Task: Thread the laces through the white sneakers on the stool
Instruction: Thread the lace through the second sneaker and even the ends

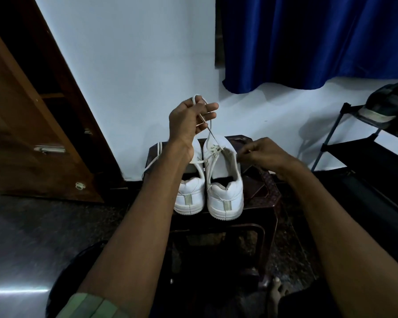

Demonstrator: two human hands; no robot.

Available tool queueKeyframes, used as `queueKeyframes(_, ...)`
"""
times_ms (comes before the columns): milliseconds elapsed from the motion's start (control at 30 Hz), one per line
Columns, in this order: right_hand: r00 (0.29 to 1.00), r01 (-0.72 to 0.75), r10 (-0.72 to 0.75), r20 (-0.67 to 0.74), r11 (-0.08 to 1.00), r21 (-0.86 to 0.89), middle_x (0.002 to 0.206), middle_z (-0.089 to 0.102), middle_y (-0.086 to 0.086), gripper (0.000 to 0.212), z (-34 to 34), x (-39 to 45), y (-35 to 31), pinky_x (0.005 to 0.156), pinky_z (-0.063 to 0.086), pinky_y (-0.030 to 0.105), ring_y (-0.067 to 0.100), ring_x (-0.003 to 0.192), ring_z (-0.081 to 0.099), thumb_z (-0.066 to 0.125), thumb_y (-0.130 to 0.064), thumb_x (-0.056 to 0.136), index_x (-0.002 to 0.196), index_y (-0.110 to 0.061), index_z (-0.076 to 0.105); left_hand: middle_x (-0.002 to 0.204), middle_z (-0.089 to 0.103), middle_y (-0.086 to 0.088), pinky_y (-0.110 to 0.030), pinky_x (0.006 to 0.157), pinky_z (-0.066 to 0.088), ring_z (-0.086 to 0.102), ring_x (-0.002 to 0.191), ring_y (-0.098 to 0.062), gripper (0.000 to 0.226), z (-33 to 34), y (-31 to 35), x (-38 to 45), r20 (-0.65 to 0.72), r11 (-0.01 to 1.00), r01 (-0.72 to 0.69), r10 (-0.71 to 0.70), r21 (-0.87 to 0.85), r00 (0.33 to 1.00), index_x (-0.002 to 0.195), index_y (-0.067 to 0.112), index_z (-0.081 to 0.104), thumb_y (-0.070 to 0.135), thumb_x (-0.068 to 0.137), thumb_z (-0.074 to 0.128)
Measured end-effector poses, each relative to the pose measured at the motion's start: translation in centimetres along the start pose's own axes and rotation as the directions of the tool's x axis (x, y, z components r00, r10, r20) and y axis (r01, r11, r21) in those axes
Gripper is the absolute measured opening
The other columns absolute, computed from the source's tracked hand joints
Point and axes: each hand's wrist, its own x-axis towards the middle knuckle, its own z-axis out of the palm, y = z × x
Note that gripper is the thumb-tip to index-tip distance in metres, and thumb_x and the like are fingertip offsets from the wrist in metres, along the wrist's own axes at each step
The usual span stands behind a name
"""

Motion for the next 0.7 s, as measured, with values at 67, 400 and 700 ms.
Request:
queueKeyframes(67, 0.997, -0.003, 0.018, -0.073, 0.982, 0.191, 0.073, 0.073, -0.001, 0.018, -0.1, 0.3, 0.2, 0.055, 0.045, 0.015, 0.003, 0.062, 0.063, 0.066, -0.002, 0.092, 0.082, -0.011, 0.078, 0.102, 0.081, -0.005, -0.023, 0.068, 0.050, 0.075, 0.087, -0.014, 0.001, 0.1, 0.1, -0.1, -0.012, 1.000, 0.009, -0.009, 0.000, 1.000, 0.101, 0.022, 0.062, 0.023, 0.101, 0.062)
queueKeyframes(400, 0.961, -0.073, 0.191, -0.200, 0.872, 0.484, 0.057, 0.052, -0.003, 0.029, 1.8, 1.8, 1.1, 0.045, 0.036, 0.021, 0.014, 0.049, 0.046, 0.064, -0.019, 0.092, 0.065, -0.017, 0.054, 0.060, 0.062, 0.011, -0.028, 0.069, 0.045, 0.054, 0.062, -0.005, 0.023, -0.2, -1.7, -0.2, -0.142, 0.917, -0.029, 0.093, 0.398, 0.985, 0.070, 0.013, 0.067, 0.031, 0.085, 0.069)
queueKeyframes(700, 0.992, 0.075, -0.044, -0.115, 0.957, 0.282, 0.075, 0.066, 0.013, 0.021, 1.5, 2.1, 1.9, 0.072, 0.047, 0.032, 0.018, 0.074, 0.058, 0.065, -0.013, 0.086, 0.066, -0.018, 0.065, 0.079, 0.072, 0.002, -0.031, 0.074, 0.050, 0.070, 0.069, -0.011, 0.033, -0.5, -2.8, 0.4, 0.017, 0.871, -0.043, 0.039, 0.490, 0.999, 0.100, 0.004, 0.071, 0.037, 0.096, 0.069)
